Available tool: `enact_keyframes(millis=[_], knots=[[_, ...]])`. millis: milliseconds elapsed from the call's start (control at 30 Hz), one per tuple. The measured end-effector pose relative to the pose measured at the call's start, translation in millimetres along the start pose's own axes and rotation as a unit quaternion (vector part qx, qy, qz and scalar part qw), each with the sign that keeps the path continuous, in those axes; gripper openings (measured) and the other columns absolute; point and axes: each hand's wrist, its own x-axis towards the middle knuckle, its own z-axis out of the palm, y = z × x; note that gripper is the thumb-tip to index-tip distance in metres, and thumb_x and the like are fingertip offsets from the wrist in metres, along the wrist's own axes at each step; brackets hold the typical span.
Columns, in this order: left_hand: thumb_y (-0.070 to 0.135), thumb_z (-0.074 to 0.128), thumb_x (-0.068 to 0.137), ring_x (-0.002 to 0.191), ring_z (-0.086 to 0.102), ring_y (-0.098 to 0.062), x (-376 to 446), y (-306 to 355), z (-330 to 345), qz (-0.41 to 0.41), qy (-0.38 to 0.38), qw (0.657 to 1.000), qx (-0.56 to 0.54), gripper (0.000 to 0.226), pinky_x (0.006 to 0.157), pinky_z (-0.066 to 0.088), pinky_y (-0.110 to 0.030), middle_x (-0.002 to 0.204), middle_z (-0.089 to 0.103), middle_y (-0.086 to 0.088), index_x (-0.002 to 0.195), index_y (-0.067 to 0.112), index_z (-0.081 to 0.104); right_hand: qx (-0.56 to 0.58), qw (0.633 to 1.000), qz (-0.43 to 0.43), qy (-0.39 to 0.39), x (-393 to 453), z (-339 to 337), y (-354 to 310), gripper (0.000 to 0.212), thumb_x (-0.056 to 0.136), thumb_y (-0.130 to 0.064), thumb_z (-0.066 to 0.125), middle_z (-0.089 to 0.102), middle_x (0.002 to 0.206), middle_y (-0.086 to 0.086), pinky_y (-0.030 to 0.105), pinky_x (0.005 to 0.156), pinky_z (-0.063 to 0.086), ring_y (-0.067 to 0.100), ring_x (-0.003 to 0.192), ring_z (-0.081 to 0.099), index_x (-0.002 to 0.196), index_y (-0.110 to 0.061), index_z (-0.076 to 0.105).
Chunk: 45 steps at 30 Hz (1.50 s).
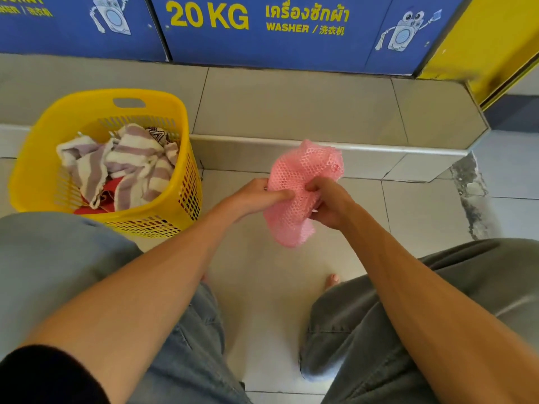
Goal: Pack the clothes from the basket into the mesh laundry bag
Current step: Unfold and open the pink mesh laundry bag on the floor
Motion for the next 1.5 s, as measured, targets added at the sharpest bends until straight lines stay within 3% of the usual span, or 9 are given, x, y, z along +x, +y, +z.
enact_keyframes(millis=[133,433,600,800,1000,1100,1200,1333,1500], knots=[[0.042,0.072,0.084,0.098,0.067,-0.019,9,-19,0,-0.045,0.053,0.997,-0.017,0.039,0.085,0.056,-0.034,0.111,0.071,0.000,0.116,0.020,0.069,-0.075,0.996,0.015,-0.050,10,12,11,0.038,0.095,-0.013,0.060,0.070,0.121,0.011,0.044,0.087,0.059,0.030,0.108,0.068,0.132,-0.011,0.058],[0.030,0.045,0.103,0.087,0.063,-0.028,25,-75,-15,-0.188,0.262,0.946,0.036,0.036,0.074,0.048,-0.035,0.113,0.067,-0.014,0.124,0.006,0.062,-0.306,0.939,-0.028,0.155,44,-13,49,0.025,0.091,-0.015,0.061,0.073,0.115,0.015,0.048,0.093,0.061,0.032,0.103,0.069,0.114,-0.009,0.070],[0.023,0.053,0.099,0.094,0.062,-0.029,31,-85,-16,-0.180,0.297,0.938,0.016,0.028,0.074,0.043,-0.032,0.116,0.069,-0.011,0.120,0.010,0.068,-0.359,0.909,-0.055,0.205,51,-19,55,0.065,0.094,-0.025,0.069,0.052,0.147,0.016,0.052,0.107,0.053,0.039,0.128,0.058,0.153,-0.025,0.041],[0.033,0.050,0.100,0.087,0.059,-0.024,46,-81,-4,-0.181,0.258,0.949,0.021,0.033,0.069,0.043,-0.032,0.111,0.068,-0.008,0.118,0.011,0.065,-0.521,0.821,-0.113,0.206,56,-2,65,0.067,0.094,-0.025,0.069,0.046,0.148,0.016,0.052,0.103,0.050,0.038,0.130,0.050,0.153,-0.026,0.038],[0.041,0.045,0.100,0.098,0.066,-0.027,51,-79,-8,-0.234,0.148,0.940,-0.200,0.044,0.093,0.054,-0.043,0.108,0.069,-0.008,0.129,0.010,0.059,-0.519,0.843,-0.131,0.059,57,13,85,0.062,0.096,-0.032,0.069,0.059,0.146,0.009,0.044,0.095,0.057,0.033,0.121,0.065,0.149,-0.017,0.042],[0.054,0.044,0.099,0.112,0.064,-0.029,45,-76,-5,-0.235,-0.053,0.940,-0.241,0.053,0.100,0.048,-0.046,0.120,0.068,-0.010,0.133,0.015,0.056,-0.356,0.933,-0.056,-0.012,55,24,84,0.074,0.102,-0.045,0.059,0.047,0.159,0.011,0.037,0.073,0.062,0.037,0.123,0.064,0.162,-0.025,0.020],[0.073,0.042,0.089,0.123,0.057,-0.028,40,-72,5,-0.221,-0.189,0.938,-0.190,0.067,0.104,0.043,-0.048,0.134,0.061,-0.003,0.141,0.029,0.047,-0.268,0.963,0.015,-0.026,55,37,64,0.067,0.104,-0.055,0.047,0.051,0.154,0.016,0.048,0.095,0.055,0.040,0.133,0.056,0.157,-0.016,0.038],[0.037,0.055,0.099,0.104,0.063,-0.026,36,-70,-1,-0.204,-0.033,0.955,-0.212,0.029,0.092,0.053,-0.042,0.115,0.064,-0.007,0.119,0.016,0.058,-0.334,0.940,-0.058,0.030,54,37,47,0.036,0.103,-0.029,0.055,0.070,0.112,0.011,0.041,0.089,0.053,0.031,0.105,0.065,0.121,-0.002,0.069],[0.023,0.072,0.086,0.088,0.069,-0.024,26,-64,-10,-0.186,0.094,0.943,-0.260,0.025,0.067,0.055,-0.031,0.102,0.073,-0.010,0.106,0.008,0.068,-0.287,0.953,-0.051,0.085,44,27,43,0.018,0.100,-0.020,0.059,0.064,0.089,0.003,0.041,0.089,0.057,0.025,0.090,0.065,0.107,-0.007,0.069]])
